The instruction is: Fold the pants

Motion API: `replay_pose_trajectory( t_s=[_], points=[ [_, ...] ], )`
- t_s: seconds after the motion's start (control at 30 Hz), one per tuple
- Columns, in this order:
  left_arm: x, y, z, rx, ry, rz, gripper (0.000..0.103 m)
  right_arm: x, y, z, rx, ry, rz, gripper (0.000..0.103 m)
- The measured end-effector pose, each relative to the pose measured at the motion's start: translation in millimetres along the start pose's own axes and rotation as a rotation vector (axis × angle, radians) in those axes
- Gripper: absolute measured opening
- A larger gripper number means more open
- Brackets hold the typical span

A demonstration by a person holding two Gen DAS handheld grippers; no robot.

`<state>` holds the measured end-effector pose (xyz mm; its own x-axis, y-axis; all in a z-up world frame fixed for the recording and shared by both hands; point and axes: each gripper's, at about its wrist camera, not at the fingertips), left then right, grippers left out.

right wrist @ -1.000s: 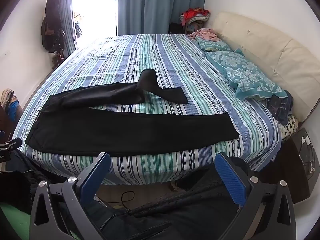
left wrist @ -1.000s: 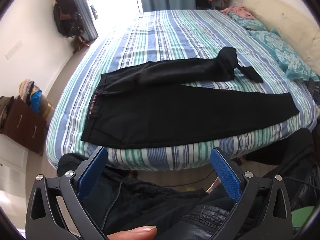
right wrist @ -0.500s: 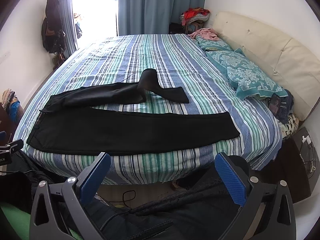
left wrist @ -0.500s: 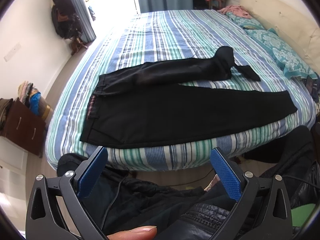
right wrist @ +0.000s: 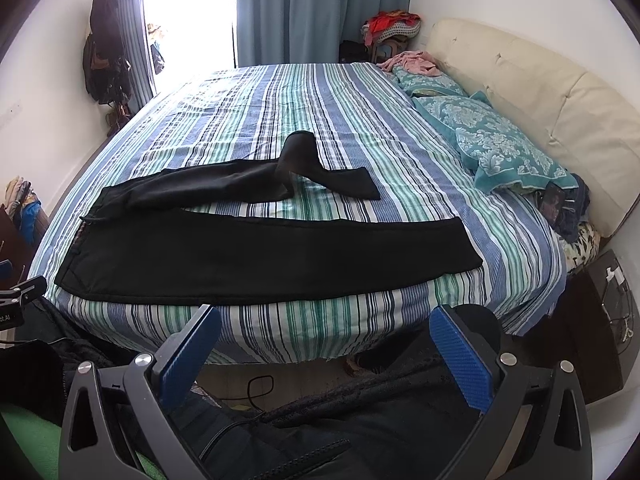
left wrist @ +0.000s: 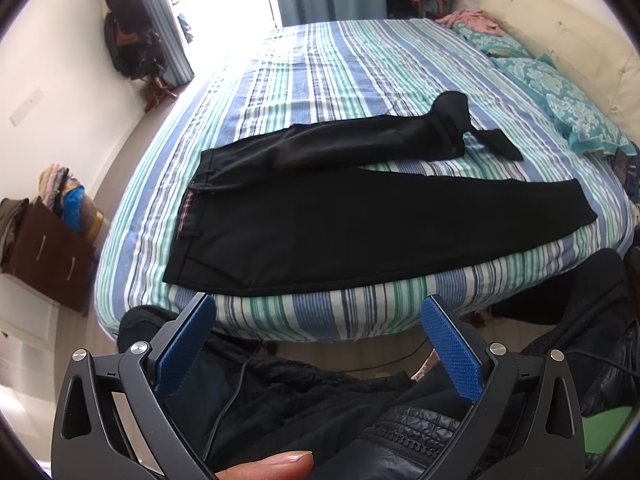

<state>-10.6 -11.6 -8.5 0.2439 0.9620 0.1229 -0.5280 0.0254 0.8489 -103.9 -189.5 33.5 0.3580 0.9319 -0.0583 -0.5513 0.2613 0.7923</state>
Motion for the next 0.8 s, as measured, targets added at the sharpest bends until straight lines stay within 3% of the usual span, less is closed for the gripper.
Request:
replay_pose_trajectory(
  t_s=[0.8],
  points=[
    [2.8,0.6,2.2,-0.006,0.003,-0.004,0.102,0.4,-4.5,2.2,0.011,0.006,0.006,0.103]
  ],
)
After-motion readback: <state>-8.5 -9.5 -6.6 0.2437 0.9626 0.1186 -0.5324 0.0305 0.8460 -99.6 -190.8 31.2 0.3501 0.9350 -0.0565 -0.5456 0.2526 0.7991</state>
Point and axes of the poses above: each gripper's, at about its wrist camera, not at the fingertips, and y roughly against the way its jaws point, x to its left, z to its top, and after that the axes turned 1 degree about x, right-handed
